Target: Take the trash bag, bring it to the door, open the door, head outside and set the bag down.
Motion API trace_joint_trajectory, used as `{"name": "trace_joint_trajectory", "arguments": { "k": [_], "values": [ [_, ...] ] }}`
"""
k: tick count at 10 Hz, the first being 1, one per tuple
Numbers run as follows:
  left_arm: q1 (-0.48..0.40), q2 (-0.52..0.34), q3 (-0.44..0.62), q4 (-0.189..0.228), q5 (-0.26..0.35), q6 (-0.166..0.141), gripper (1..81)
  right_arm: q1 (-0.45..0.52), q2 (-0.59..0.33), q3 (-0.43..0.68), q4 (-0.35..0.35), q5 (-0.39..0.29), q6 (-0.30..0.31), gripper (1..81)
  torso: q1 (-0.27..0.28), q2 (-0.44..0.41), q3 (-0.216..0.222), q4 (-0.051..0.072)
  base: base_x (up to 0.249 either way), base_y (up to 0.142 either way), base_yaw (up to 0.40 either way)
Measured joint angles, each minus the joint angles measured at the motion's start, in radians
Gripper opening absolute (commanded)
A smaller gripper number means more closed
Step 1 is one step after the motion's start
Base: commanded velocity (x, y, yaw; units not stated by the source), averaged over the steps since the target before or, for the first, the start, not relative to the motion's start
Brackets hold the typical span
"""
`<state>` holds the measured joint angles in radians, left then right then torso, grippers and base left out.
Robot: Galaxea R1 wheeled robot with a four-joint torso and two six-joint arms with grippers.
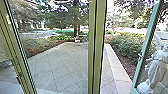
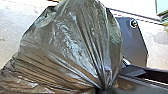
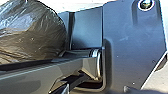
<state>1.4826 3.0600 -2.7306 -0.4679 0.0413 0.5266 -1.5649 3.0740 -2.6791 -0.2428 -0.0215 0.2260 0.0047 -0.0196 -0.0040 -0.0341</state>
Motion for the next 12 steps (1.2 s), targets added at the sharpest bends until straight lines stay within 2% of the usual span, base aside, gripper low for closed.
{"name": "trace_joint_trajectory", "arguments": {
  "k": [7, 12],
  "values": [
    [0.001, 0.001, 0.000, 0.000, 0.003, 0.000, 1.0, 0.000, 0.001, 0.000, 0.000, 0.001, -0.002, 81.1, 0.000, 0.000, 0.000, 0.000, 0.000, 0.000, -0.215],
    [0.000, 0.001, 0.000, 0.000, 0.003, 0.000, 1.0, 0.000, 0.001, 0.000, 0.000, 0.006, -0.001, 81.1, 0.000, 0.000, 0.000, 0.000, 0.000, 0.000, -0.064]
  ]
}}
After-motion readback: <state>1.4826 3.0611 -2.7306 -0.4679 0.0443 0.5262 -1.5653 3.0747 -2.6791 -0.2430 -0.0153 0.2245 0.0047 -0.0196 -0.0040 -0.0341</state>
